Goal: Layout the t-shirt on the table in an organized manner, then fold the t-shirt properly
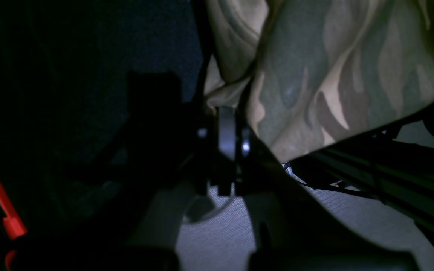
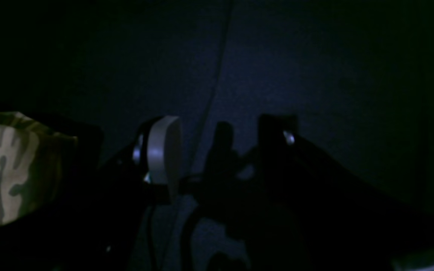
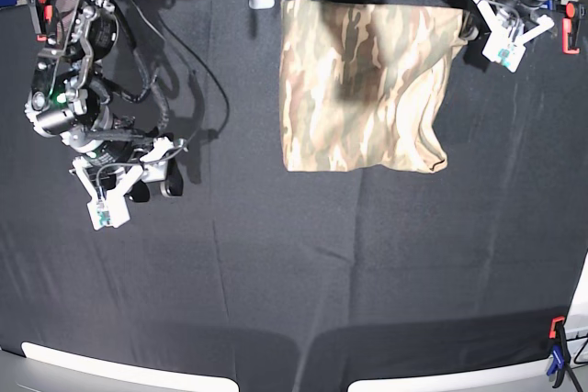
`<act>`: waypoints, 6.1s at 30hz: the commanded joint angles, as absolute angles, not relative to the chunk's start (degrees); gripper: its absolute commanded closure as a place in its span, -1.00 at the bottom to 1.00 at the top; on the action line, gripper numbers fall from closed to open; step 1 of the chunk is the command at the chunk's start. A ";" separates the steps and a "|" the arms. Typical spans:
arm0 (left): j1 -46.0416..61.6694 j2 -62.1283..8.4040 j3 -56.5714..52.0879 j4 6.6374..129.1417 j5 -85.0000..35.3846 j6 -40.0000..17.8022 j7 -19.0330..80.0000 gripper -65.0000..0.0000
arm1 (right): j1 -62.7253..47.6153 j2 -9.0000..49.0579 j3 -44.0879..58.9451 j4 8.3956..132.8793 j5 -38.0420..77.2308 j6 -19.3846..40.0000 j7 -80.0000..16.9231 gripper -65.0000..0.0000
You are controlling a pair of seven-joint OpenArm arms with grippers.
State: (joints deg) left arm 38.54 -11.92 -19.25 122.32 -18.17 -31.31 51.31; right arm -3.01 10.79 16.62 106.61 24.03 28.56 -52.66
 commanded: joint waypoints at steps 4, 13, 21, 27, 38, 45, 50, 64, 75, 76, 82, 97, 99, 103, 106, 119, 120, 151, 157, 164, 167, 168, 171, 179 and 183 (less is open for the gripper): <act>38.72 -12.27 -19.51 123.35 -18.61 -27.81 46.57 0.28 | -2.22 11.27 16.84 107.68 24.75 29.17 -51.53 0.03; 38.76 -12.27 -19.51 123.37 -30.96 -33.85 46.17 0.31 | -2.22 11.25 15.38 107.68 33.63 32.27 -52.34 0.03; 39.42 -12.25 -19.35 123.35 -43.99 -40.00 55.68 1.00 | -1.58 11.25 4.95 107.63 29.74 32.62 -50.59 0.03; 40.82 -12.05 -19.33 123.22 -43.99 -40.00 55.27 1.00 | -0.32 11.03 -3.51 107.48 22.13 32.60 -47.48 0.54; 39.48 -8.69 -19.33 115.09 -43.57 -40.00 55.29 1.00 | 0.30 10.94 -8.23 107.22 14.96 32.58 -43.75 1.00; 38.87 -8.58 -19.29 112.66 -43.27 -40.00 55.70 1.00 | 0.47 10.94 -8.25 105.30 14.98 32.58 -41.95 1.00; 37.60 -8.58 -19.29 110.04 -39.97 -40.00 54.13 1.00 | 2.35 10.92 -8.29 99.61 15.20 32.58 -41.80 1.00; 27.73 -8.62 -19.29 96.44 -29.56 -40.00 51.88 1.00 | 4.08 10.94 -8.27 98.61 15.16 32.58 -39.99 1.00; 16.53 -8.58 -19.29 87.92 -24.05 -38.13 44.82 1.00 | 3.97 10.96 -8.27 98.59 15.09 32.58 -42.11 1.00; 15.40 -8.58 -19.29 87.11 -24.03 -38.13 44.64 1.00 | 3.92 10.98 -8.25 98.61 15.09 32.58 -42.11 1.00; 10.61 -8.58 -19.29 83.29 -24.08 -38.13 40.10 1.00 | 3.92 10.96 -8.23 98.61 15.11 32.58 -42.46 1.00; 13.37 -8.64 -19.49 88.82 -35.57 -36.67 42.83 1.00 | 4.47 10.96 -4.36 94.00 12.40 29.50 -41.30 1.00; 15.46 -8.64 -19.49 92.88 -35.42 -36.64 42.81 1.00 | 4.82 10.96 -4.08 91.90 12.47 29.54 -39.46 1.00; 20.12 -8.58 -19.84 99.63 -35.48 -36.53 42.85 1.00 | 4.93 10.94 -5.32 90.45 14.00 29.61 -37.58 1.00; 22.92 -8.58 -19.84 101.03 -35.44 -34.35 42.76 1.00 | 4.93 10.92 -8.05 90.45 14.11 29.61 -37.39 1.00; 22.87 -8.54 -19.75 100.84 -25.52 -26.46 30.41 1.00 | 1.52 10.96 -16.91 90.70 14.09 29.76 -44.58 1.00; 22.44 -8.56 -19.64 100.82 -25.52 -26.46 30.41 1.00 | 0.43 11.00 -16.88 91.15 13.98 29.89 -44.56 1.00; 13.52 -8.60 -4.89 101.16 -18.22 -17.91 27.79 1.00 | -19.84 11.11 -10.63 109.58 6.24 23.51 -38.72 1.00; 17.82 -8.60 -5.76 103.92 -18.17 -17.96 27.31 1.00 | -19.90 11.11 2.37 109.93 11.09 23.55 -39.07 1.00; 27.88 -8.60 -13.98 114.15 -18.26 -17.98 27.75 1.00 | -20.60 11.09 15.46 110.17 20.64 29.65 -44.95 1.00; 33.63 -8.60 -16.88 117.78 -18.52 -17.98 27.75 1.00 | -22.94 11.09 19.46 111.85 25.30 31.64 -47.27 1.00; 35.42 -8.60 -17.39 118.19 -18.68 -17.98 27.79 1.00 | -24.03 11.09 20.67 112.99 26.50 32.25 -48.18 1.00; 40.73 -8.58 -17.58 118.26 -18.68 -18.00 27.79 1.00 | -28.45 11.05 23.86 117.60 29.78 32.64 -52.45 1.00; 51.22 -8.62 -17.58 118.26 -16.93 -18.02 28.62 1.00 | -42.78 9.87 27.09 123.24 30.48 32.67 -53.74 1.00; 54.81 -8.97 -17.61 118.24 -15.99 -18.06 32.14 1.00 | -48.90 8.84 27.07 123.24 30.50 35.22 -55.20 1.00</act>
State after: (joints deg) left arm 54.13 -8.58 -17.37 117.19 -15.86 -18.02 33.15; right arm -48.58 8.47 26.76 122.15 29.89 34.74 -55.99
